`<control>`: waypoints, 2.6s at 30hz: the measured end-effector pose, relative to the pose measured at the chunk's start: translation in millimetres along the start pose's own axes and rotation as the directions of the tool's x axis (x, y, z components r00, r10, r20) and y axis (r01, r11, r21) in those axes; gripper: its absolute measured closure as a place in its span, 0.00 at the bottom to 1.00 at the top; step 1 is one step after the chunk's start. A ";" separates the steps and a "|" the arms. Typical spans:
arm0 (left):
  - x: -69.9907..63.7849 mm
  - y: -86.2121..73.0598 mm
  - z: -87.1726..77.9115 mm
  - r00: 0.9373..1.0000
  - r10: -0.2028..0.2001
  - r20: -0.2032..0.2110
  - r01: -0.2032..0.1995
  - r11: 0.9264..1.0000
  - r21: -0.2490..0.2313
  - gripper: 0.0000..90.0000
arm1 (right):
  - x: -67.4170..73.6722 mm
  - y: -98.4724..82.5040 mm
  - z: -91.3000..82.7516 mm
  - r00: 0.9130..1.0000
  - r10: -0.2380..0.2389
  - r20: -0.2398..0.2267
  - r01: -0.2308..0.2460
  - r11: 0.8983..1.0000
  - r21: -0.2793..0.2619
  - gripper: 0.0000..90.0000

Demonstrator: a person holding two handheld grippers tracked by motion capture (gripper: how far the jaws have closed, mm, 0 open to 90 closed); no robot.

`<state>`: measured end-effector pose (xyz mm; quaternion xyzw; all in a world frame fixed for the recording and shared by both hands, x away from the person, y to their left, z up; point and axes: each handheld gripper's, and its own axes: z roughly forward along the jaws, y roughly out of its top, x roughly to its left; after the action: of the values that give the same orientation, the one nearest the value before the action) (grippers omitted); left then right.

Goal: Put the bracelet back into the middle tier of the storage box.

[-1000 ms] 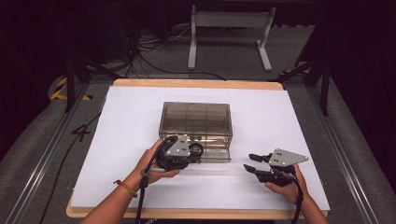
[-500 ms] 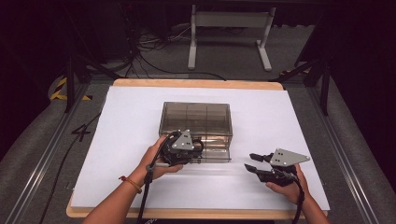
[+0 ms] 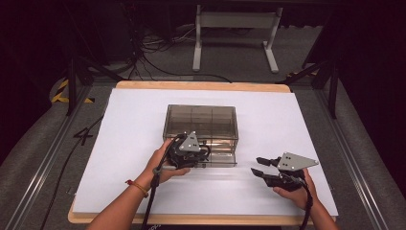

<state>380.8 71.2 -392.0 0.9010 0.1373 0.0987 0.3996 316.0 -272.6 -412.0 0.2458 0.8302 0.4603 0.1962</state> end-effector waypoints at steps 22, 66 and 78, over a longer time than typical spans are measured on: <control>0.4 -17.3 -36.5 0.998 -0.012 -0.058 0.006 0.993 -0.114 0.81 | 1.3 -0.6 2.1 1.000 -0.002 -0.004 0.002 1.000 0.006 0.67; -48.7 -81.7 -50.6 0.999 -0.025 -0.048 0.018 0.990 -0.137 0.63 | -4.0 22.9 3.1 1.000 0.004 0.009 -0.004 0.998 -0.065 0.73; -46.5 -84.4 -43.9 0.998 -0.042 -0.048 0.035 0.989 -0.142 0.56 | -18.9 53.4 10.9 1.000 -0.014 0.022 0.016 0.996 -0.092 0.69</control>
<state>310.1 140.7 -429.3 0.8649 0.1576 0.1232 0.4604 349.4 -252.1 -369.5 0.2353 0.8077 0.4940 0.2197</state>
